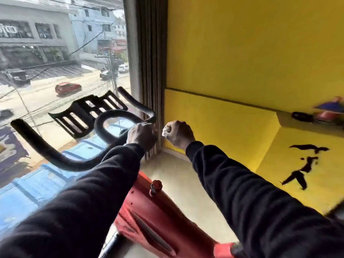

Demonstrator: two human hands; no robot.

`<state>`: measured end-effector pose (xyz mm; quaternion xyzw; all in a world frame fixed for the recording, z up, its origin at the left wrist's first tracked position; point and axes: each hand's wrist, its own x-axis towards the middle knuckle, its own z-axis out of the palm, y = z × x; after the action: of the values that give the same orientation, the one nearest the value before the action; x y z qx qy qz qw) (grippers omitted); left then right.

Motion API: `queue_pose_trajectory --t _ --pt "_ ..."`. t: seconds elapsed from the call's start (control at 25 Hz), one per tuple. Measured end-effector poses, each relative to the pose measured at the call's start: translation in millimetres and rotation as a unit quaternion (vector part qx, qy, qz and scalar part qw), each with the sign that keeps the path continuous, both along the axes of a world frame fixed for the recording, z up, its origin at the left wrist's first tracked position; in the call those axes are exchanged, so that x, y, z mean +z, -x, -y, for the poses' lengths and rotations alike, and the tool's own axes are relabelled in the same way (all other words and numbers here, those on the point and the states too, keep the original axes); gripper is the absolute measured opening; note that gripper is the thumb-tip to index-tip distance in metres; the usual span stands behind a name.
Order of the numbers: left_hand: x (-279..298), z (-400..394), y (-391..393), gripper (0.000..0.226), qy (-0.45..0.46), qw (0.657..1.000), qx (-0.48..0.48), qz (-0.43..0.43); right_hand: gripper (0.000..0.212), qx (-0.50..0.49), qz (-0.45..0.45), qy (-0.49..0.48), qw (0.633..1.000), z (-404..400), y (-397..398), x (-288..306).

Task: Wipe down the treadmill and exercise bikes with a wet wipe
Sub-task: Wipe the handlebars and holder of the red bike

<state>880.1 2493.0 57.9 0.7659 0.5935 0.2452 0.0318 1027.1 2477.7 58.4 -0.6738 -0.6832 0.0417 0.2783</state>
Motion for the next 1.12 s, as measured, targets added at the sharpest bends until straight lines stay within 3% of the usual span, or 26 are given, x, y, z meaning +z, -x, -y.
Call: queue_pose_trajectory --t 0.32,0.6,0.72,0.88,1.12 --pt "-35.5 133.6 -202.6 0.023 0.072 0.989 -0.124 0.029 0.024 -0.167 -0.040 0.025 0.985 172.4 -210.7 -38.4" --pt "-37.6 215.1 -383.5 0.018 0.083 0.938 -0.336 0.035 0.019 -0.344 -0.088 0.041 0.934 322.8 -344.3 -38.6" --pt "-50.4 271.4 -462.3 0.016 0.097 0.895 -0.434 0.040 0.017 -0.462 -0.115 0.047 0.878 403.2 -391.7 -51.1" --pt "-74.6 406.4 -552.5 0.021 0.126 0.822 -0.555 0.008 0.017 -0.610 -0.132 0.025 0.781 550.5 -440.9 -74.8" --pt "-89.7 625.7 -677.8 0.027 0.078 0.711 -0.698 -0.048 0.027 -0.725 -0.138 0.030 0.674 770.8 -497.6 -95.8"
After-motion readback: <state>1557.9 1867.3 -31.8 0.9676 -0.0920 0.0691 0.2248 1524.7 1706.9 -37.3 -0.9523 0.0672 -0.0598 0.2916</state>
